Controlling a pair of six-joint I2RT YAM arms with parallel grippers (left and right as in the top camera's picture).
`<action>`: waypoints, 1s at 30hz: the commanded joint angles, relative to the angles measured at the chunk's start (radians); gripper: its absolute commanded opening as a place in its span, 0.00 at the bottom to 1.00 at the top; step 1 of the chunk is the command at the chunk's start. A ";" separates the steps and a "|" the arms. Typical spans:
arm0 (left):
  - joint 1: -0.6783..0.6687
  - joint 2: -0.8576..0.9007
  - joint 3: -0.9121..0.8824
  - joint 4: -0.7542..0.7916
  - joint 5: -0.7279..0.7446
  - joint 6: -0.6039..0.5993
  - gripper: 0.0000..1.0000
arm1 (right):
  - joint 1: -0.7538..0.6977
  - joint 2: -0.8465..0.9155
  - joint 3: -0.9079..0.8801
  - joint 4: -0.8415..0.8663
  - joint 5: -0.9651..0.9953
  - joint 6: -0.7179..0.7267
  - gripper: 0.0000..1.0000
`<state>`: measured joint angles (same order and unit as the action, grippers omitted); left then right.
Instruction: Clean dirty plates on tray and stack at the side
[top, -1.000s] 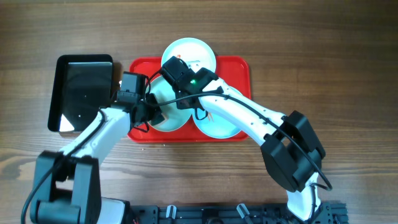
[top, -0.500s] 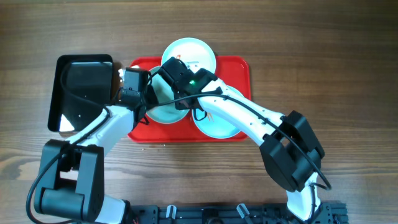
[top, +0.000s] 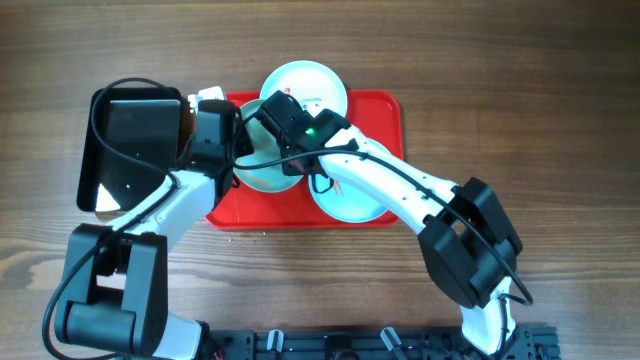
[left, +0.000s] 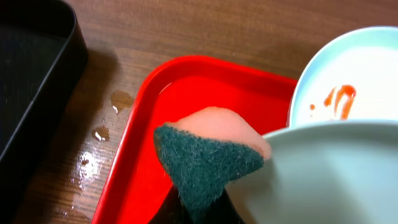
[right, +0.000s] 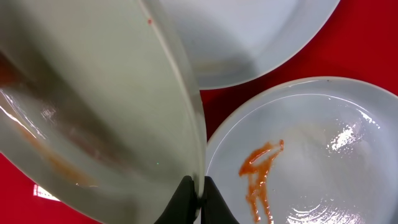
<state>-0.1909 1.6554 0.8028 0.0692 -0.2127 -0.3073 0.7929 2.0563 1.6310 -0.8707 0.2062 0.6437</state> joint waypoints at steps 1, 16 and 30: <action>0.007 -0.042 0.000 0.035 -0.022 0.016 0.04 | 0.001 0.016 -0.006 -0.021 0.005 -0.014 0.04; 0.007 -0.026 -0.001 -0.311 0.070 -0.041 0.04 | 0.001 0.016 -0.007 -0.020 0.005 -0.008 0.04; 0.006 -0.026 -0.001 -0.498 0.729 -0.197 0.04 | 0.001 0.016 -0.007 0.014 0.010 0.015 0.04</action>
<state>-0.1505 1.6180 0.8173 -0.3862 0.1535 -0.4477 0.7677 2.0563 1.6310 -0.8989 0.2703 0.6270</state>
